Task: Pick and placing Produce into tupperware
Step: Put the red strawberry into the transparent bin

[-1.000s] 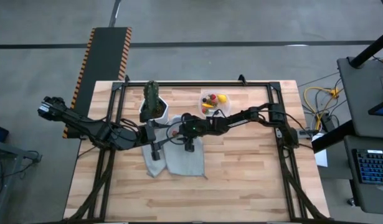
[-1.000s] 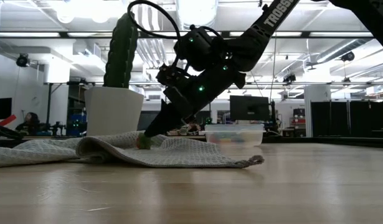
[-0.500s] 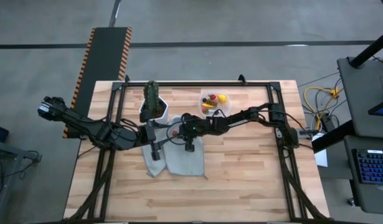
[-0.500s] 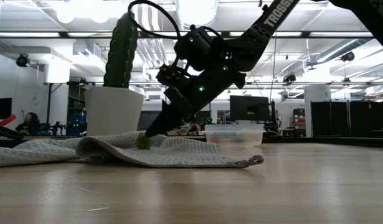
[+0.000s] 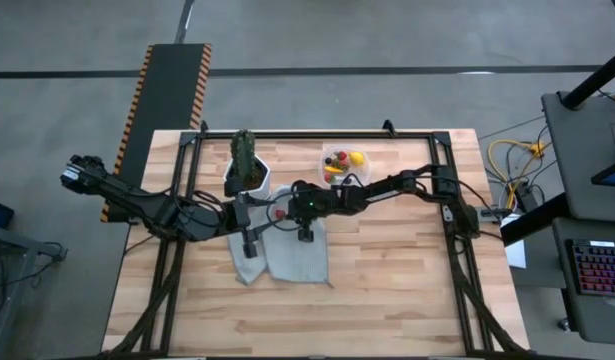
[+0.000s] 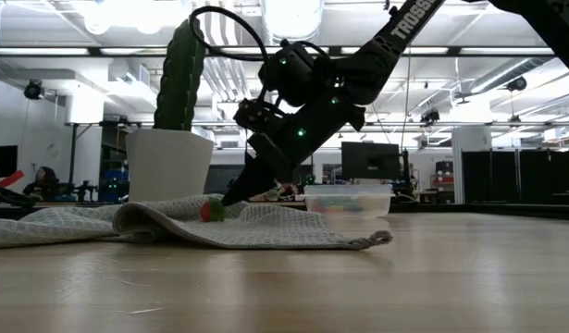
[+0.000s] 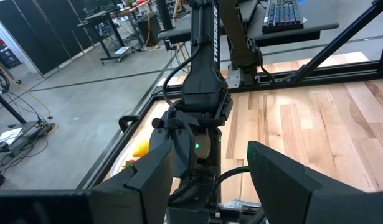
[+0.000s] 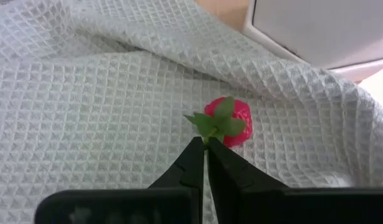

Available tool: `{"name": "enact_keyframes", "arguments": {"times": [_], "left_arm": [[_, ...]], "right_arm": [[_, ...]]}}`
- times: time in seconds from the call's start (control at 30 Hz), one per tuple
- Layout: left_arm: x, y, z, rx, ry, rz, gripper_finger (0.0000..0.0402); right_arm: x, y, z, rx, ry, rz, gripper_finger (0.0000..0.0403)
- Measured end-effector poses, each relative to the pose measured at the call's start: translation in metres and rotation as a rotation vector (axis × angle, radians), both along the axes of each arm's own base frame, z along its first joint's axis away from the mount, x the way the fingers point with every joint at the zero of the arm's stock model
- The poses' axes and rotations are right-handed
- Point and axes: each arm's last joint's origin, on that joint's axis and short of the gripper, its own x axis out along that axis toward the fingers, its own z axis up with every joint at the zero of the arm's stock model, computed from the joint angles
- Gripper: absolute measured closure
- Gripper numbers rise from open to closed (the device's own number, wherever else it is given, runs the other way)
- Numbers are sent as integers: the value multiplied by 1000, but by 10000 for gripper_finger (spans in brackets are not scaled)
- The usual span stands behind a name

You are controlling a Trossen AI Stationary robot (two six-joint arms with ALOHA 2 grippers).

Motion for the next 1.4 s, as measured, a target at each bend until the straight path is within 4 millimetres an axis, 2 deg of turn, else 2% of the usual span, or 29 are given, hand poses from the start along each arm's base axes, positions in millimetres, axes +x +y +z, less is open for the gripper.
{"name": "enact_keyframes", "arguments": {"times": [0.47,0.87,1.13,1.4], "left_arm": [[0,0,0,0,0,0,212],[0,0,0,-1,-2,-1,212],[0,0,0,-1,-2,0,212],[0,0,0,-2,-3,0,212]], "right_arm": [[5,0,15,0,6,1,394],[-5,0,53,-40,-22,9,395],[-26,-9,78,-177,88,-98,395],[-65,-31,114,-358,231,-260,395]]}}
